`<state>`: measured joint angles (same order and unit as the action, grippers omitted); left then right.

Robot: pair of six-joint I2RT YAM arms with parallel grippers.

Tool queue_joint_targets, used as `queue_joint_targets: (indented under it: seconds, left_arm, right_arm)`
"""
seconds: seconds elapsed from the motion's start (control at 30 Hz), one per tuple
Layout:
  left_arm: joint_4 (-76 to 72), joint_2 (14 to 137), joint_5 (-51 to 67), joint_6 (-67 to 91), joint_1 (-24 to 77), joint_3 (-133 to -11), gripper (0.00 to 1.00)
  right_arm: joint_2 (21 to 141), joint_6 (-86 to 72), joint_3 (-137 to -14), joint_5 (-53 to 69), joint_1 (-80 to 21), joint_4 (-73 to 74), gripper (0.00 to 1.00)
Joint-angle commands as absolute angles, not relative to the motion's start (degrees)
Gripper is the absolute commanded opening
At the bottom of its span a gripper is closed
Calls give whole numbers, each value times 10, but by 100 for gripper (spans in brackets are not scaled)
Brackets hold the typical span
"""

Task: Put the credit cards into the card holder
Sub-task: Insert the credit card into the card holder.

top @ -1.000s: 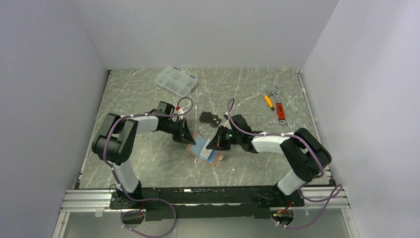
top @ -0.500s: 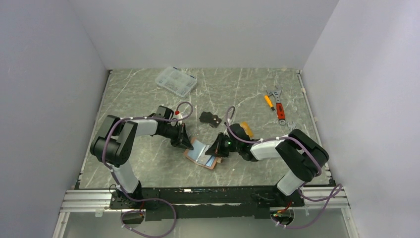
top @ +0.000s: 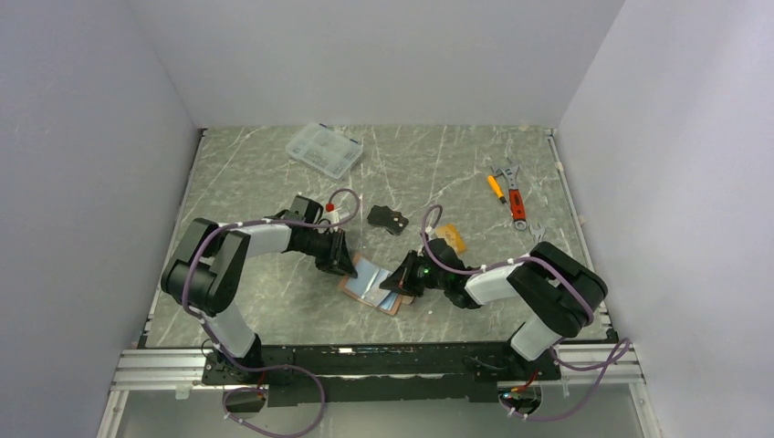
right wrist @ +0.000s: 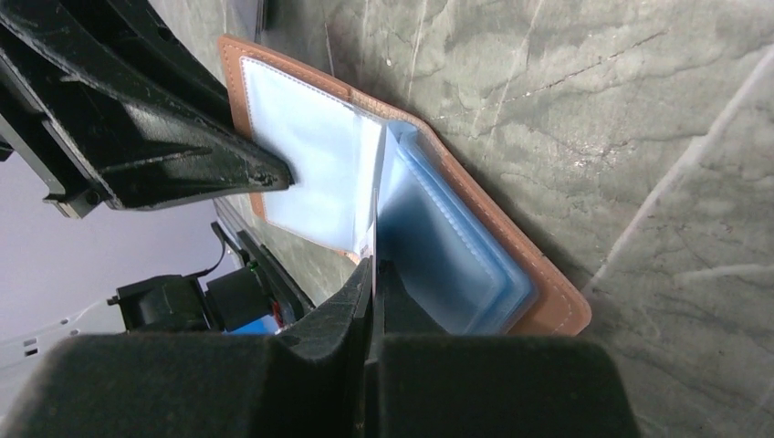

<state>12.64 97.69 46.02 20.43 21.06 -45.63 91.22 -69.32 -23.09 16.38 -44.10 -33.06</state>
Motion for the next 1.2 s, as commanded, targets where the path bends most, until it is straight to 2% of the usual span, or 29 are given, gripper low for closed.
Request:
queue_joint_targets:
  seconds: [0.0,0.03,0.13,0.23,0.3,0.4,0.5,0.93,1.1,1.17]
  left_arm:
    - [108,948,475,198,227,-449,21]
    - [109,948,475,196,229,-451,20]
    - [116,947,464,188,229,-454,9]
    - [109,947,458,196,228,-449,1]
    - [111,948,457,196,227,-449,0]
    - [113,950,456,199,226,-450,0]
    - [113,953,453,202,227,-449,0]
    - [106,961,459,212,224,-447,0]
    - [106,957,459,213,224,-447,0]
    - [107,958,460,213,223,-447,0]
  right_arm:
    - [905,-685,-224,129,-444,-305,0]
    - [907,-684,-226,131,-445,-304,0]
    - [909,-681,-237,135,-447,-283,1]
    - [904,-677,-241,140,-446,-263,10]
    - [896,-672,-245,142,-446,-246,16]
    - [878,-667,-249,139,-447,-220,30]
    - [857,-666,-249,139,-445,-201,36]
    - [827,-685,-246,162,-441,-203,43]
    - [865,-683,-320,189,-421,-133,28]
    - [896,-673,-356,198,-421,-83,25]
